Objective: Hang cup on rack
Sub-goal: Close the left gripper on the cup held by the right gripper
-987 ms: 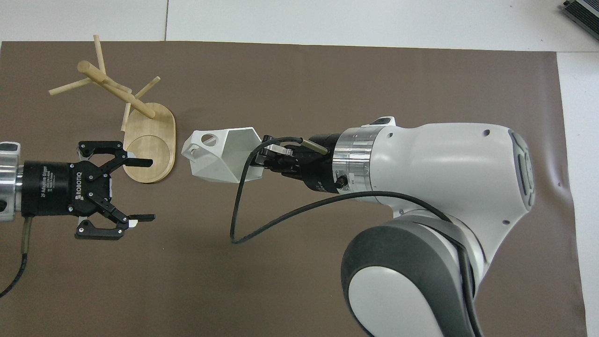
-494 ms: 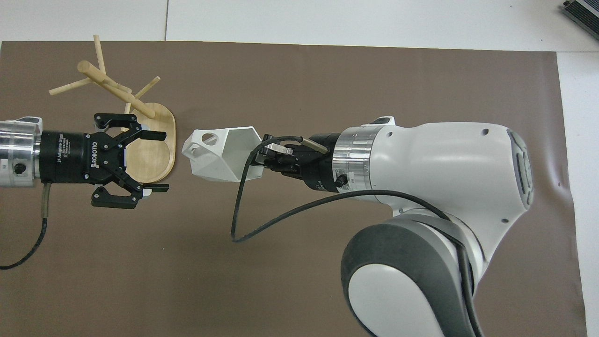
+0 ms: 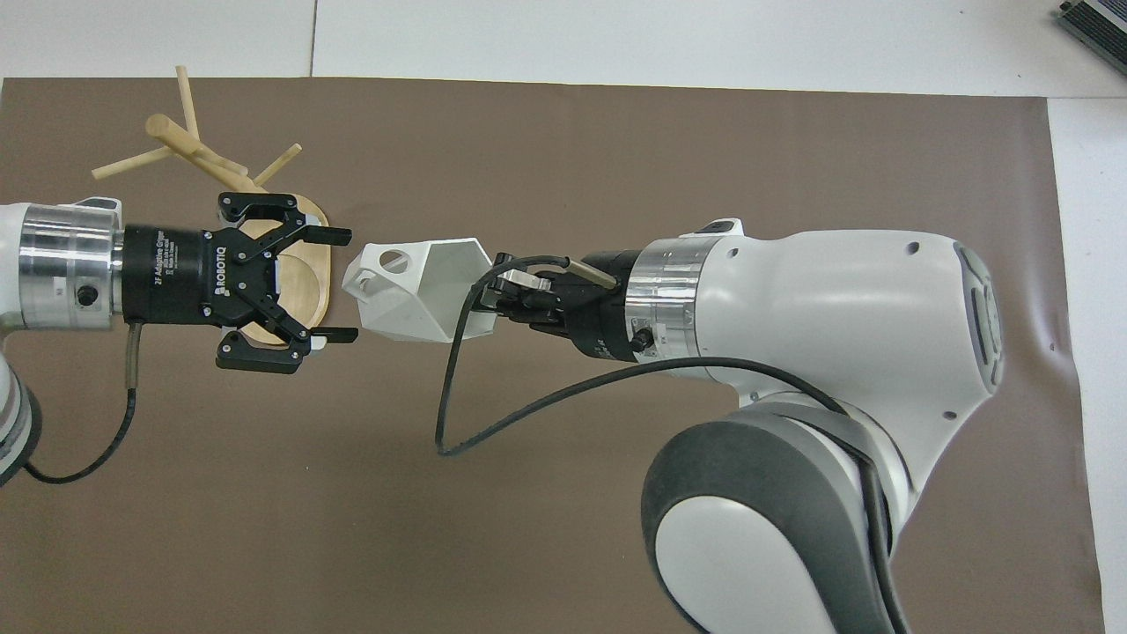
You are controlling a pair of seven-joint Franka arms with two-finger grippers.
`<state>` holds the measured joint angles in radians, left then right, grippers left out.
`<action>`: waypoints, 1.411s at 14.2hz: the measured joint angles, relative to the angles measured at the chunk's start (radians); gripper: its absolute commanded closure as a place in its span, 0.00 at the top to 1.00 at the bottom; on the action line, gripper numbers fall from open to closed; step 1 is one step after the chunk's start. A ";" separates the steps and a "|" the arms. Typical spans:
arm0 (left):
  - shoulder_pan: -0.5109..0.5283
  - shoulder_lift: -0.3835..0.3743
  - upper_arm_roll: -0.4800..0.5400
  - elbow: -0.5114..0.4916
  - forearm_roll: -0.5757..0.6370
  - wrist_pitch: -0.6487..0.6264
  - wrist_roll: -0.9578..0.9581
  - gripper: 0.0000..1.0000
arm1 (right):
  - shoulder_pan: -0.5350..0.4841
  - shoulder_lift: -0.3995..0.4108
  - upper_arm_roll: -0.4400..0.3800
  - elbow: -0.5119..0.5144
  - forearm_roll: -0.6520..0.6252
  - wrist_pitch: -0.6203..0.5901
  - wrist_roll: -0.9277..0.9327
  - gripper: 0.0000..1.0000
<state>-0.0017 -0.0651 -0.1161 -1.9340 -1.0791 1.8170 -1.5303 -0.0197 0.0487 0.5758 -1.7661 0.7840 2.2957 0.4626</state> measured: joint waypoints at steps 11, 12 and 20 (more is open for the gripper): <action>-0.023 0.013 -0.053 0.017 -0.011 0.013 0.000 1.00 | 0.000 0.000 -0.001 0.000 0.000 0.001 0.000 0.00; -0.024 0.013 -0.053 0.017 -0.011 0.013 0.000 1.00 | 0.000 0.000 -0.001 0.000 0.000 0.001 0.000 0.00; -0.034 0.014 -0.051 0.014 -0.010 -0.002 0.000 0.00 | -0.001 0.002 -0.004 0.000 0.000 0.002 0.000 0.00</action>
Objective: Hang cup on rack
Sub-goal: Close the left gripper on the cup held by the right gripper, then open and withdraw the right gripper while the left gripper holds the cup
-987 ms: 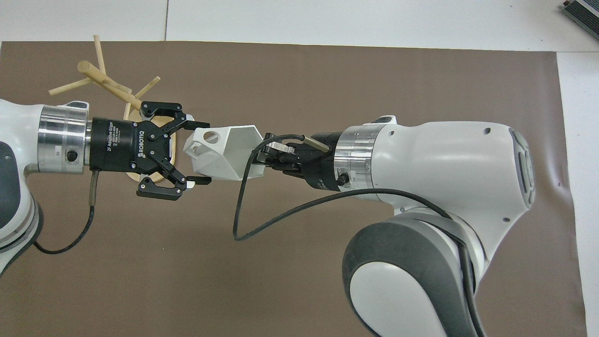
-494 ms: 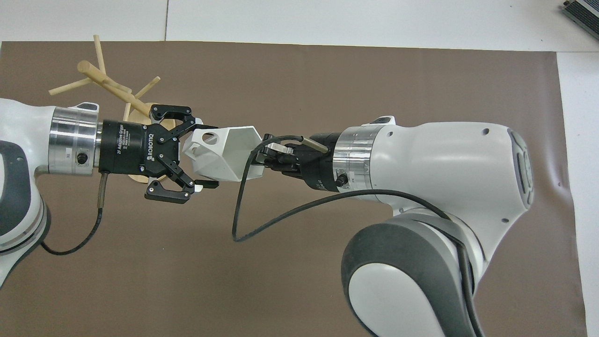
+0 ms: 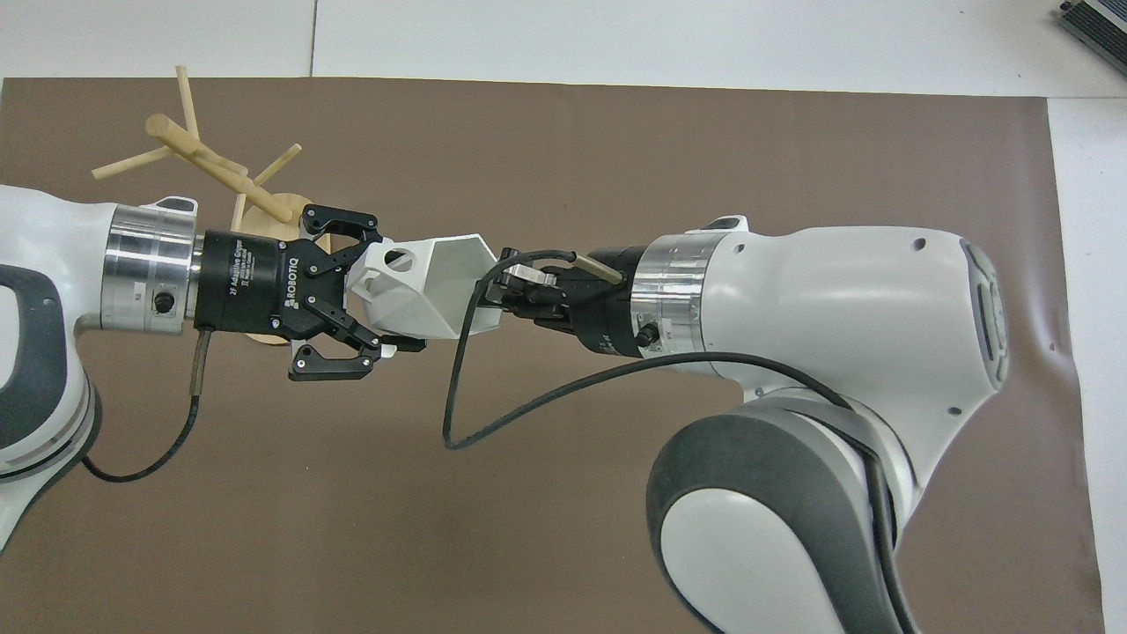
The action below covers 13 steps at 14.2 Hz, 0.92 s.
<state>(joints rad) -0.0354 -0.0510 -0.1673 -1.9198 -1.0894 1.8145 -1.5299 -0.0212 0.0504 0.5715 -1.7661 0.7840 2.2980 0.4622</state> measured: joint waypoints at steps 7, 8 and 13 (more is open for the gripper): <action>0.001 0.000 0.005 0.000 0.000 -0.009 0.000 0.00 | 0.001 0.000 0.003 0.000 0.000 0.000 0.000 0.38; 0.002 0.000 0.007 0.000 0.000 -0.009 0.000 0.00 | 0.001 0.000 0.003 0.000 0.000 0.000 0.000 0.45; 0.003 0.000 0.014 -0.008 0.000 -0.009 0.000 0.00 | 0.001 0.000 0.003 0.000 0.000 0.000 -0.002 1.00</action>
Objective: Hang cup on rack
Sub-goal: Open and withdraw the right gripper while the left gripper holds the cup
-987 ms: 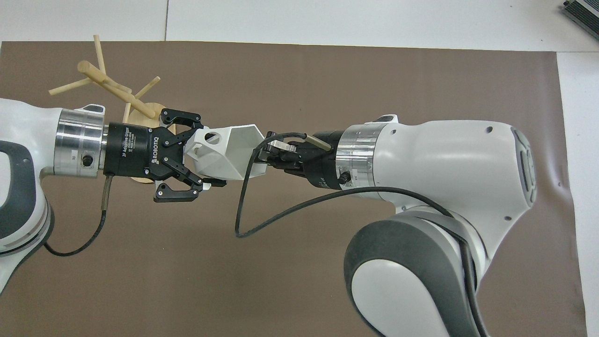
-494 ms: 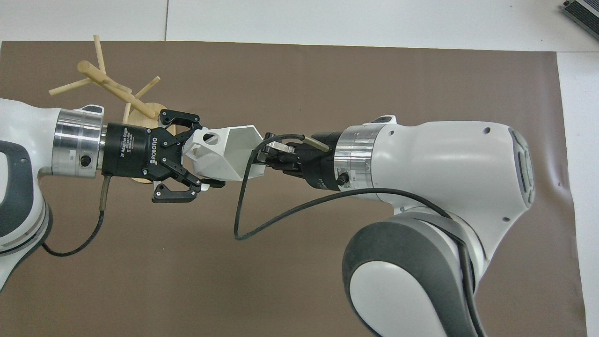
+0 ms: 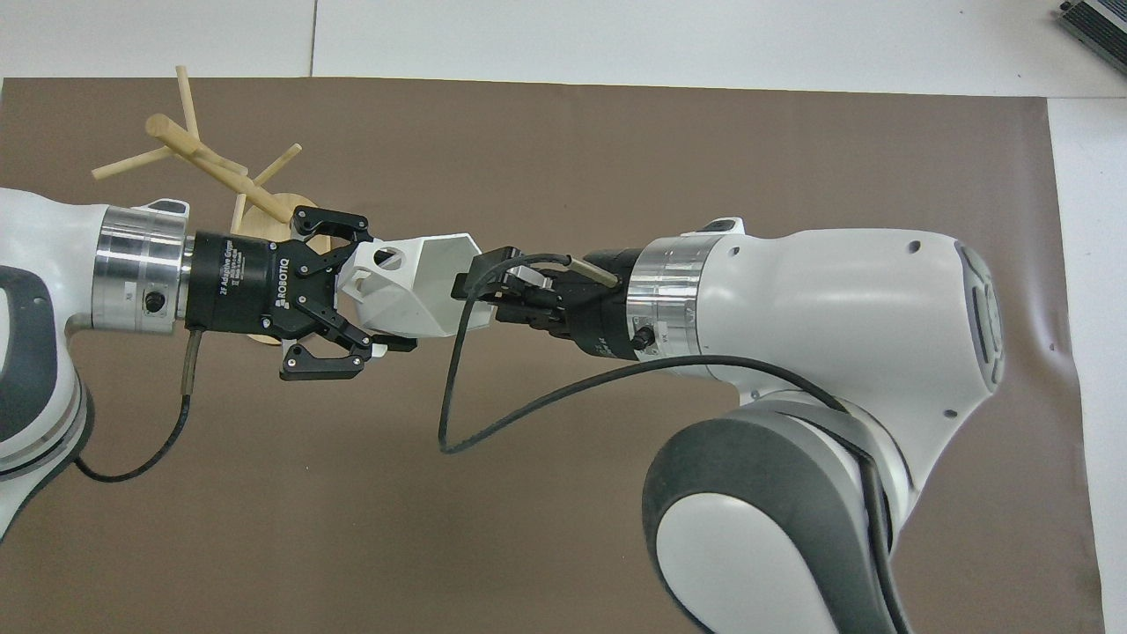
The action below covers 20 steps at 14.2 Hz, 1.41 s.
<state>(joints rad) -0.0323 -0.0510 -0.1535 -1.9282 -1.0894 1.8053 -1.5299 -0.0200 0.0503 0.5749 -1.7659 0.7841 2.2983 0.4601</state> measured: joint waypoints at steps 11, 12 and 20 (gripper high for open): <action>0.021 0.000 0.005 -0.013 0.129 0.000 -0.034 0.00 | 0.000 0.000 -0.004 0.000 -0.043 0.000 -0.077 1.00; 0.028 -0.001 0.005 -0.019 0.151 0.000 -0.058 0.00 | -0.001 0.000 -0.007 0.000 -0.069 0.000 -0.078 1.00; 0.038 -0.008 0.009 -0.109 0.280 0.206 -0.357 0.00 | -0.002 0.000 -0.152 -0.009 -0.388 -0.025 -0.139 1.00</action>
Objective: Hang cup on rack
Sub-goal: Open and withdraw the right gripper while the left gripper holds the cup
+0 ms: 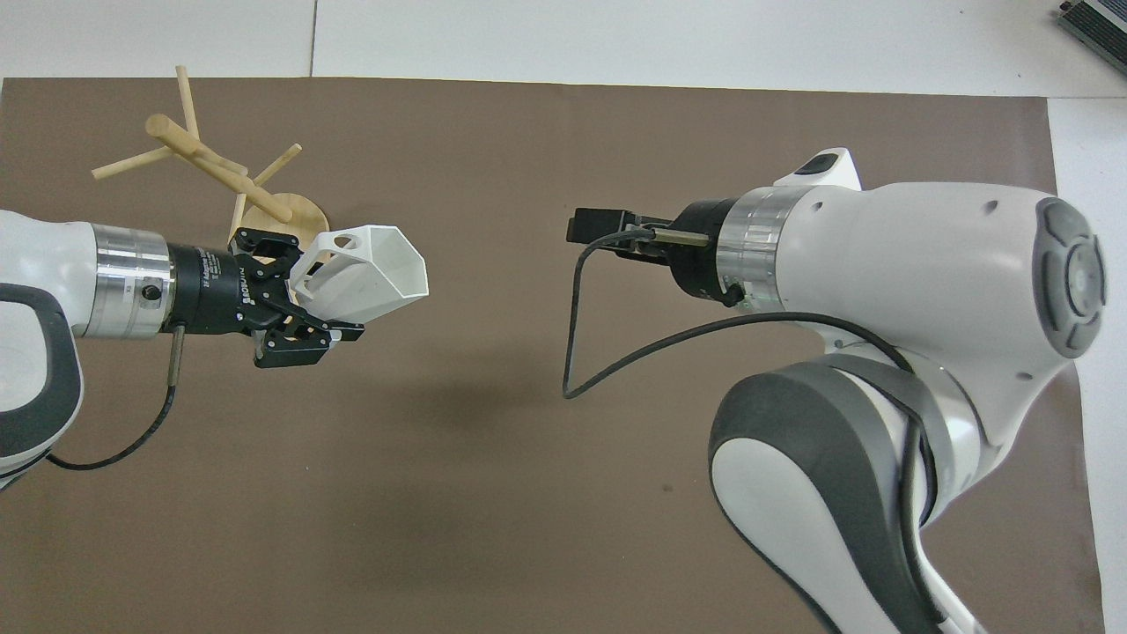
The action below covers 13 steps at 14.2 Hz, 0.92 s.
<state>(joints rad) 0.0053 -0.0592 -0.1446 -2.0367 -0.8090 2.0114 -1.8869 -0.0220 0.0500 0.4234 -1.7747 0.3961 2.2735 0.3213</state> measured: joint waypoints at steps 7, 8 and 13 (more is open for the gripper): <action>0.010 -0.006 0.001 -0.049 0.001 0.129 -0.137 0.00 | -0.007 -0.001 -0.239 -0.004 -0.072 -0.118 -0.387 1.00; 0.013 -0.007 0.001 -0.050 0.001 0.139 -0.148 0.00 | -0.008 -0.001 -0.274 -0.004 -0.072 -0.126 -0.430 1.00; 0.017 -0.011 0.002 -0.082 0.001 0.230 -0.196 0.00 | -0.010 -0.003 -0.418 -0.004 -0.072 -0.176 -0.553 1.00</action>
<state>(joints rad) 0.0222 -0.0700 -0.1421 -2.1183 -0.8085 2.2414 -2.0825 -0.0323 0.0469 0.0055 -1.7789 0.3240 2.0970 -0.2317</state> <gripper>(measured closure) 0.260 0.000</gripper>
